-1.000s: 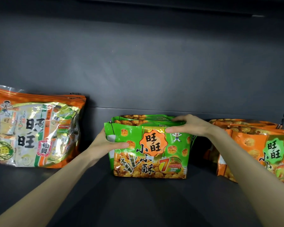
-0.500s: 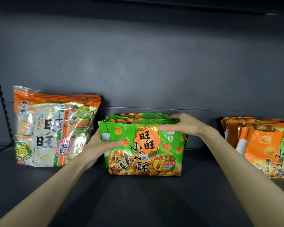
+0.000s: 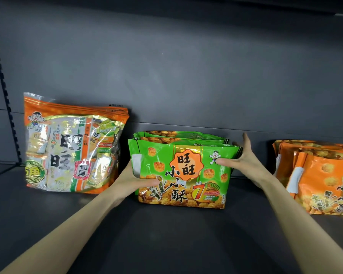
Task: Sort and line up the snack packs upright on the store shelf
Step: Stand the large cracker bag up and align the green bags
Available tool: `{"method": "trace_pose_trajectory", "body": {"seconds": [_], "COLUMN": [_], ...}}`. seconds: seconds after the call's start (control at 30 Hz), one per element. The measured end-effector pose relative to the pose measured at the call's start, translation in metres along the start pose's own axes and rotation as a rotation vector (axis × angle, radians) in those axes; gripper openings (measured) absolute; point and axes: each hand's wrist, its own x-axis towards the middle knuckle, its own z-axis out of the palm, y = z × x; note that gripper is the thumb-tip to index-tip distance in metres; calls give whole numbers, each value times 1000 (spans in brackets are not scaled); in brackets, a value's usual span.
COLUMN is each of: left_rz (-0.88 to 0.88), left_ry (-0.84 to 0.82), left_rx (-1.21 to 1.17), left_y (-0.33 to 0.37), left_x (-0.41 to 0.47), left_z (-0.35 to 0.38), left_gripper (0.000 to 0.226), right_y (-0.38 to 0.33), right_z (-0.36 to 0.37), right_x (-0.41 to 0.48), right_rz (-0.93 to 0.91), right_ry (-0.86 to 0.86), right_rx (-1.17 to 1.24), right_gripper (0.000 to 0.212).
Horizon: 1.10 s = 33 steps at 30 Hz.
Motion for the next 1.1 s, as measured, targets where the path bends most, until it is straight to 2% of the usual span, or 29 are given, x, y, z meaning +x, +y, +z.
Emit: {"method": "trace_pose_trajectory", "body": {"seconds": [0.1,0.33,0.5,0.7,0.8,0.9,1.1], "left_rz": [-15,-23,3,12,15,5,-14], "left_ry": [14,6,0,28,7,-17,-12], "left_rx": [41,66,33,0,-7,9,2], "left_y": [-1,2,5,0,-1,-1,-3], "left_x": [2,8,15,14,12,11,12], "left_z": [0,16,34,38,37,37,34], "left_gripper": [82,72,71,74,71,67,76], "right_y": [0,11,19,39,44,45,48], "right_z": [0,-13,-28,-24,-25,-25,-23], "right_x": [3,7,8,10,9,8,9], "right_rz": [9,-11,-11,-7,-20,-41,-64], "right_ry": [-34,-23,12,37,-14,-63,-55], "right_rx": [51,75,107,233,237,196,187], "right_gripper": [134,123,155,170,161,132,100]}}
